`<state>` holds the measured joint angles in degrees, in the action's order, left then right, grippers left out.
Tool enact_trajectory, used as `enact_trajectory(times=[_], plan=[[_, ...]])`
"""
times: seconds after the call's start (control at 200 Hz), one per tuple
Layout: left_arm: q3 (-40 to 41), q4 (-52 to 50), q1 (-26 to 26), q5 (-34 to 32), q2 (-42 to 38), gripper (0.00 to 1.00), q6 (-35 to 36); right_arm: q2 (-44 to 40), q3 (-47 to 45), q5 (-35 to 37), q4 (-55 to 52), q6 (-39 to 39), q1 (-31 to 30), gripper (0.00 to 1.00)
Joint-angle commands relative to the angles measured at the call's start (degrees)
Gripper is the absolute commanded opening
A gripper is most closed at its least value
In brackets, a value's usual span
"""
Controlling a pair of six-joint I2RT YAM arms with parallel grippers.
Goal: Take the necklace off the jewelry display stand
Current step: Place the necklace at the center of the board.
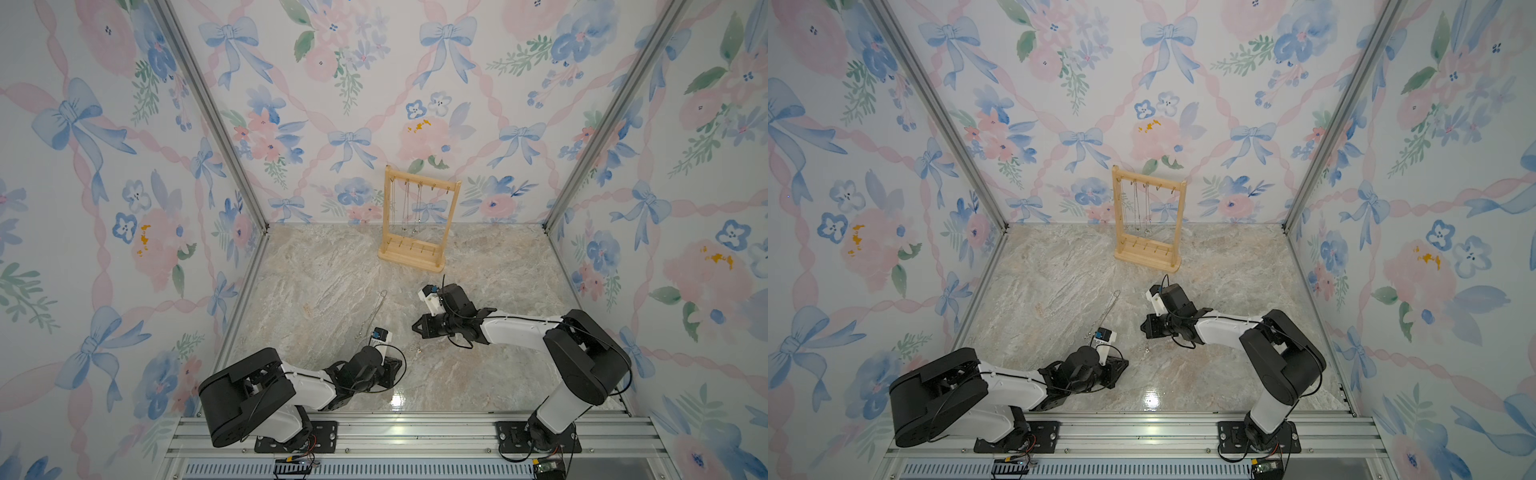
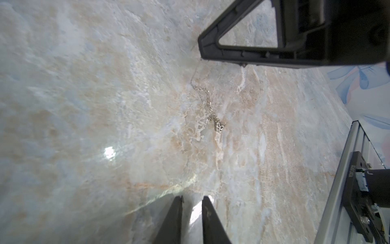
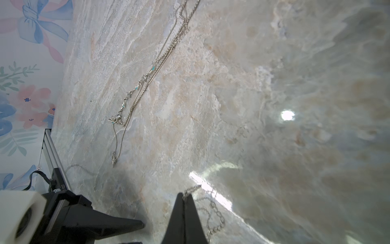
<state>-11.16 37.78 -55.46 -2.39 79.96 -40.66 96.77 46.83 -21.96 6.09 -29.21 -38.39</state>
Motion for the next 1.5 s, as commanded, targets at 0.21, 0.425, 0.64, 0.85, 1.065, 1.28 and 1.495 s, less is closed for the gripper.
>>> enact_trajectory(times=[0.21, 0.425, 0.64, 0.85, 1.065, 1.28, 1.495], plan=[[-1.2, -2.8, -0.1, 2.5, -4.4, 0.29, 3.5, 1.4, 1.6, 1.3, -2.2, -0.4, 0.1, 0.0], [-6.9, -1.6, 0.0, 3.0, -0.1, 0.28, 3.9, 2.6, 2.1, 1.0, -2.7, -1.8, 1.3, 0.0], [-12.4, 0.2, -0.2, 4.3, 8.1, 0.15, 1.6, 3.8, 2.6, 0.1, -2.7, -2.8, 2.4, 0.0], [-14.6, 2.1, -0.3, 5.5, 12.6, 0.12, 0.2, 4.6, 1.8, -1.8, -0.7, -4.3, 4.1, 0.0], [-16.1, 2.1, -0.2, 4.9, 14.8, 0.08, 0.8, 5.4, 2.0, -2.7, 0.0, -4.8, 4.6, 0.0], [-16.5, 2.1, -0.1, 3.7, 15.9, 0.08, 1.4, 5.6, 1.8, -3.3, 0.4, -5.2, 5.0, 0.0], [-17.0, 2.0, 0.3, 2.9, 18.1, 0.08, 1.8, 5.7, 1.8, -3.4, 0.4, -5.2, 5.1, 0.0]])
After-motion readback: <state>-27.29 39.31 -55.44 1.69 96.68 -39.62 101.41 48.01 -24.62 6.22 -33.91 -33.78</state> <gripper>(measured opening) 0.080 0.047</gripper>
